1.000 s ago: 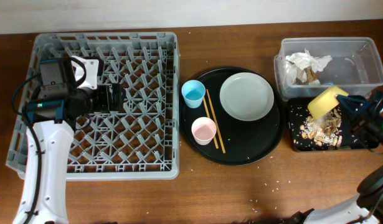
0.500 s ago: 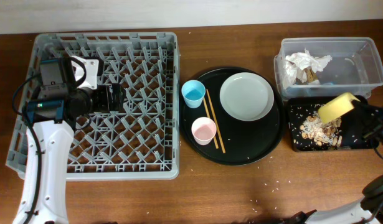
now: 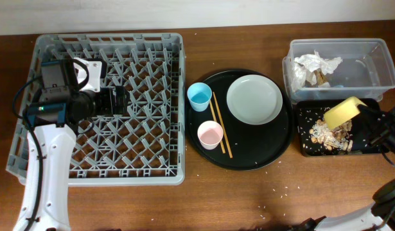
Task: Sort waste into correct bins and load items into the dishwasher rack
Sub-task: 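Tip yellow bowl over black tray with right gripper, dumping shells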
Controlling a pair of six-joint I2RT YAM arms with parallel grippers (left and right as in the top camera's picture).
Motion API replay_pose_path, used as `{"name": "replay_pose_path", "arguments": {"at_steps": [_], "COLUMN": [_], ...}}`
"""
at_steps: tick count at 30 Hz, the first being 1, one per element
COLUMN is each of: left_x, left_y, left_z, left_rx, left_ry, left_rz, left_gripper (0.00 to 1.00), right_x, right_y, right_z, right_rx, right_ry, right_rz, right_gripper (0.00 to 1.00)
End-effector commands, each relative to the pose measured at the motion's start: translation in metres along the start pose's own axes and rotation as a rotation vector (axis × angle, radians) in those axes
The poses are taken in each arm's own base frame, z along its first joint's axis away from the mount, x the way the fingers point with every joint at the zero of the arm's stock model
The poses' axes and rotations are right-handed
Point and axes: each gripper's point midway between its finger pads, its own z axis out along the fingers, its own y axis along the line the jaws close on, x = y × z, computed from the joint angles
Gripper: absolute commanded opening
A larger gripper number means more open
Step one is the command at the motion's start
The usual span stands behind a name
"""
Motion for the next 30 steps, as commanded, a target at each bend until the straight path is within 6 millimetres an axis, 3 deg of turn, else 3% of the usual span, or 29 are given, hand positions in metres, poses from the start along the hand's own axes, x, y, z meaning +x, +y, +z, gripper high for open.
{"name": "replay_pose_path", "arguments": {"at_steps": [1, 16, 21, 30], "left_x": [-0.003, -0.003, -0.003, -0.003], "left_y": [0.000, 0.000, 0.000, 0.000], "left_z": [-0.001, -0.001, -0.001, -0.001], "left_rx": [0.008, 0.008, 0.008, 0.008], "left_ry": [-0.006, -0.006, -0.006, -0.006], "left_rz": [-0.004, -0.004, -0.004, -0.004], "left_gripper": [0.99, 0.99, 0.99, 0.99], "right_x": [-0.001, 0.005, 0.009, 0.028], "right_y": [0.003, 0.003, 0.004, 0.033], "right_z": [-0.001, 0.001, 0.002, 0.000], "right_rx": [-0.031, -0.034, -0.034, 0.038], "right_ry": [0.002, 0.011, 0.013, 0.003], "right_rz": [-0.026, -0.069, -0.159, -0.372], "right_gripper": [0.04, 0.04, 0.04, 0.04]}}
